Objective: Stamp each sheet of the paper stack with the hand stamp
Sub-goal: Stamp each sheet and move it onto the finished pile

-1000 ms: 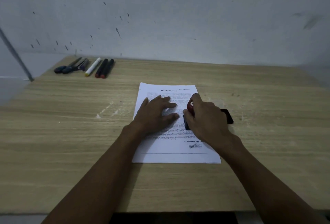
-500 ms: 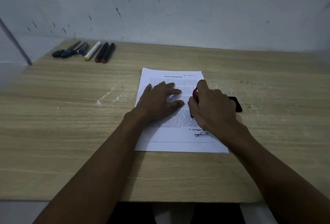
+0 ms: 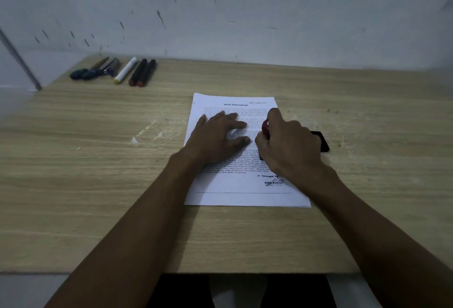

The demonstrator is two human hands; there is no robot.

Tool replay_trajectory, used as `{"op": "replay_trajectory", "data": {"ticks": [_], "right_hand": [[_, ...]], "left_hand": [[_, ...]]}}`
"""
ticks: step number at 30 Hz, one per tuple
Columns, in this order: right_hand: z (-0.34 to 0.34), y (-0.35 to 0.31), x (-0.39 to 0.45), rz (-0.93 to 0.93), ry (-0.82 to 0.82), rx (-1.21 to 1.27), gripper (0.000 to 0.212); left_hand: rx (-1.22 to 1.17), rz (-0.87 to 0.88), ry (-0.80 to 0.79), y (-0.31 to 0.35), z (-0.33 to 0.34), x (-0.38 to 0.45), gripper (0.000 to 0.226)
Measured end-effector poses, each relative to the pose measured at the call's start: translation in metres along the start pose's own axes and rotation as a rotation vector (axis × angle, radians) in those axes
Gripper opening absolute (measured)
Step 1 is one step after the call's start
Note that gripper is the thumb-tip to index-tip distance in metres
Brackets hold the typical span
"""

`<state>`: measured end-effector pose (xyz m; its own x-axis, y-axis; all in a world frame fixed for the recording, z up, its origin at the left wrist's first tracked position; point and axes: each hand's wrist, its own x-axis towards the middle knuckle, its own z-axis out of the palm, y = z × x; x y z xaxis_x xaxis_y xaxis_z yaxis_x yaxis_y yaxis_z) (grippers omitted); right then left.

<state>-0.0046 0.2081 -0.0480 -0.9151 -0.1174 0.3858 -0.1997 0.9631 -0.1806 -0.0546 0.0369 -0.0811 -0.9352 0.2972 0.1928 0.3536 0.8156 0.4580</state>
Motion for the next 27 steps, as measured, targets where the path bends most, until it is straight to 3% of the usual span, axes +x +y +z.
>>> {"op": "replay_trajectory", "data": {"ticks": [7,11,14,17,21,27], "right_hand": [[-0.006,-0.003,-0.004,0.028,0.019,0.098,0.027],[-0.011,0.004,-0.005,0.116,0.021,0.403,0.02],[-0.013,0.02,-0.005,0.217,0.111,0.662,0.014],[-0.017,0.043,-0.004,0.331,0.212,0.769,0.016],[-0.025,0.075,-0.002,0.441,0.272,0.695,0.022],[-0.04,0.104,0.002,0.393,0.238,0.461,0.017]], "left_hand": [[0.008,0.005,0.005,-0.001,0.001,-0.001,0.051],[0.028,0.013,0.004,-0.001,0.0,-0.001,0.051],[0.03,0.017,-0.005,0.0,0.0,-0.001,0.05],[-0.018,0.026,0.011,0.001,-0.002,-0.002,0.05],[-0.18,0.028,0.163,0.004,-0.008,-0.005,0.039],[-0.306,0.111,0.563,0.008,-0.025,-0.008,0.017]]}}
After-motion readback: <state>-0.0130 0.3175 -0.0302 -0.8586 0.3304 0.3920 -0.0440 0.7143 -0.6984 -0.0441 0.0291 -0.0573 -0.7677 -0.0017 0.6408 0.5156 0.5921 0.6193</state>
